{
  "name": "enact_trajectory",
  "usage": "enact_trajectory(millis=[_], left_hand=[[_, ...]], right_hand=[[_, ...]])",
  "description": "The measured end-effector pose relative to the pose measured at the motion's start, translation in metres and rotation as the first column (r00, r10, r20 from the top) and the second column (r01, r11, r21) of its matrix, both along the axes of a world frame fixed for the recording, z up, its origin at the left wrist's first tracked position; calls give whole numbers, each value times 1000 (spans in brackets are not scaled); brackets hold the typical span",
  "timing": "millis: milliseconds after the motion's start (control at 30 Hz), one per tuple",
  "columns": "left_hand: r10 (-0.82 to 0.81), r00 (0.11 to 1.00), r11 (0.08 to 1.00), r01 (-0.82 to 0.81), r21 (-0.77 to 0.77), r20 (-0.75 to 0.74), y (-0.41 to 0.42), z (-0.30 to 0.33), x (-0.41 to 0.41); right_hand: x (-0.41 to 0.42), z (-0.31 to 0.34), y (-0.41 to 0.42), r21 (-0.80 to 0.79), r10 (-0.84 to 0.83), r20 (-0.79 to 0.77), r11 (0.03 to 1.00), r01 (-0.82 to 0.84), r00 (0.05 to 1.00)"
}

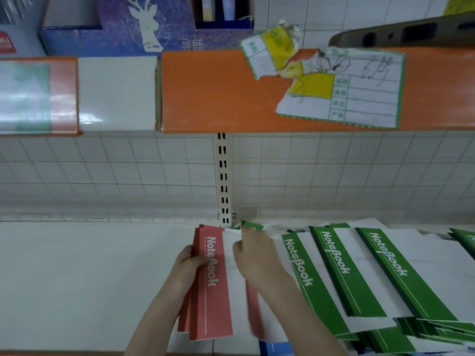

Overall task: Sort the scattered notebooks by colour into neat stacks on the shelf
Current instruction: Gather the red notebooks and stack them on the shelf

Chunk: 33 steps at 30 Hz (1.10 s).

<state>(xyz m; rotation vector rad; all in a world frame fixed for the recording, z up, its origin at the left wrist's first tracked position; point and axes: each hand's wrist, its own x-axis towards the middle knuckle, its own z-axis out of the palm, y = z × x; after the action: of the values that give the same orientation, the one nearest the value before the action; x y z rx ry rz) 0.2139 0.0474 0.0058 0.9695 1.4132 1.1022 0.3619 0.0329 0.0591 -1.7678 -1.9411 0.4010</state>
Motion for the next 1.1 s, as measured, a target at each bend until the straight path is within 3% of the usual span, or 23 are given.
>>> enact_trajectory(millis=[100,267,433,500,600,667,733,833,967,1100], left_hand=[[6,1000,1000,-6,15,-28,0,-4,2],[-33,999,999,33,-3,42,-5,-6,2],[-77,996,996,79,45,-34,-11,-5,2],[-41,999,995,39,94,20,-14,-6,0],[17,988,978,-48,203,150,-15,-1,-5],[15,981,943,-78,322,194,-14,7,-5],[-17,980,882,-79,465,200,-14,18,0],[-37,980,810,-85,580,195,-12,33,7],[60,978,845,-157,512,202,-9,36,10],[172,949,902,-260,345,265,-5,16,13]], right_hand=[[-29,-4,4,-5,49,-122,999,-50,991],[-50,-18,8,37,34,-63,999,-31,997],[-36,-23,7,1,75,-126,997,-76,989],[-21,-22,6,11,73,-186,997,-73,980],[11,-17,6,75,-46,-194,995,61,980],[28,-11,5,1,-93,-337,995,99,937],[33,-6,2,-43,-36,-542,999,15,840],[28,-6,-2,129,107,-716,991,-20,690],[19,-12,-11,222,189,-812,975,-8,553],[7,-27,-12,195,181,-759,980,-48,625]])
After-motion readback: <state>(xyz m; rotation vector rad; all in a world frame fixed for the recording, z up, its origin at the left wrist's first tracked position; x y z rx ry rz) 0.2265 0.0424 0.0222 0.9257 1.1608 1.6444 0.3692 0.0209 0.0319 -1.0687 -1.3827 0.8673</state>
